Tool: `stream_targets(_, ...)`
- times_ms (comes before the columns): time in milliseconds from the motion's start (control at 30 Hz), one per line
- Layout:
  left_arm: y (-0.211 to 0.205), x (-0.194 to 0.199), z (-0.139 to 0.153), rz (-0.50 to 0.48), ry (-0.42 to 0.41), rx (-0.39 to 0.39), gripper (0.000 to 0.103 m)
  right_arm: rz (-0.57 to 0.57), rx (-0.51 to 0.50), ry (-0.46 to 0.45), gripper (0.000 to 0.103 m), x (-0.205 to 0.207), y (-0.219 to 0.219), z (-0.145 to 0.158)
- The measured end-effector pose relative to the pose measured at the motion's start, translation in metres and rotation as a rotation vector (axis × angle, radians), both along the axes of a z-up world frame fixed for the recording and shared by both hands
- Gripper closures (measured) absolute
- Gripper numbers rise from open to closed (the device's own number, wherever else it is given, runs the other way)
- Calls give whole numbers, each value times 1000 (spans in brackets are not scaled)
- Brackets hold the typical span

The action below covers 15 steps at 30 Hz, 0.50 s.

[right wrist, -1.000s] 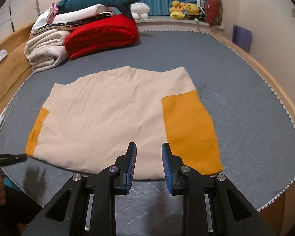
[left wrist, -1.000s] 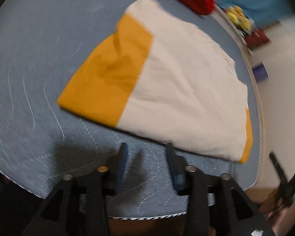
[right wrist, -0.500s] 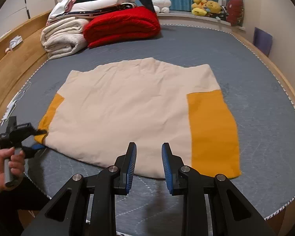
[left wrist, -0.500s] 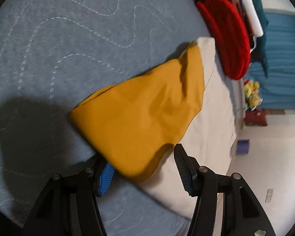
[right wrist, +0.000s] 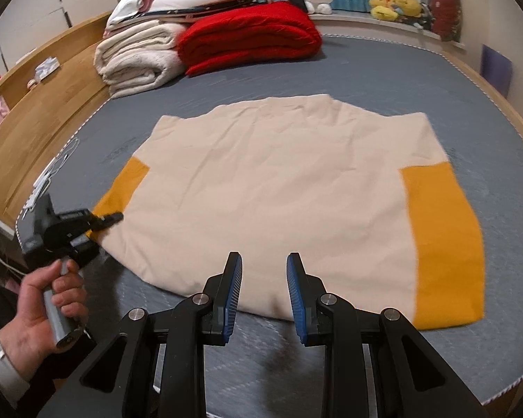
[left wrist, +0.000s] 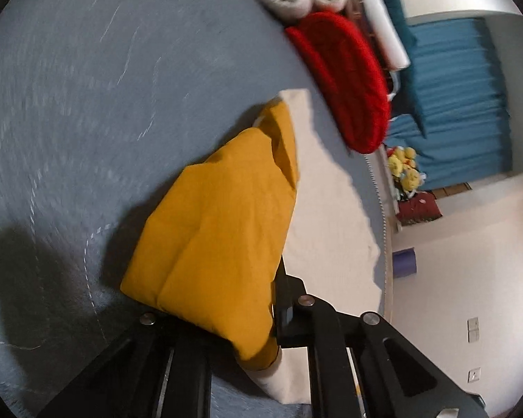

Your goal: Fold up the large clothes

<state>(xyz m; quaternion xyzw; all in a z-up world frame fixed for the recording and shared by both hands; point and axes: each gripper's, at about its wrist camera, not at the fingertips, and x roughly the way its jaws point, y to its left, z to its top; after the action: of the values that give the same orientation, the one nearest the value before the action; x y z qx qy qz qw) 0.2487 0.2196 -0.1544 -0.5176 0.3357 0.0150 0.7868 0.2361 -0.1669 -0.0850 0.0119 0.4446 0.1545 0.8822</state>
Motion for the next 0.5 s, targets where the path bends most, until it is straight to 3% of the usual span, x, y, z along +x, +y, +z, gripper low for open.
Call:
stream_targets(167, 12, -26, 40, 23, -28, 95, 94, 52, -9, 11, 75, 12, 33, -8)
stream_targets(300, 13, -44, 67, 23, -8, 232, 94, 80, 44, 65, 75, 27, 53, -23)
stream_targets(433, -10, -45, 84, -24, -11, 330, 94, 118, 56, 191, 75, 48, 73, -56)
stream_targets(500, -27, -43, 95, -56, -12, 410, 94, 132, -15, 248, 75, 57, 82, -79)
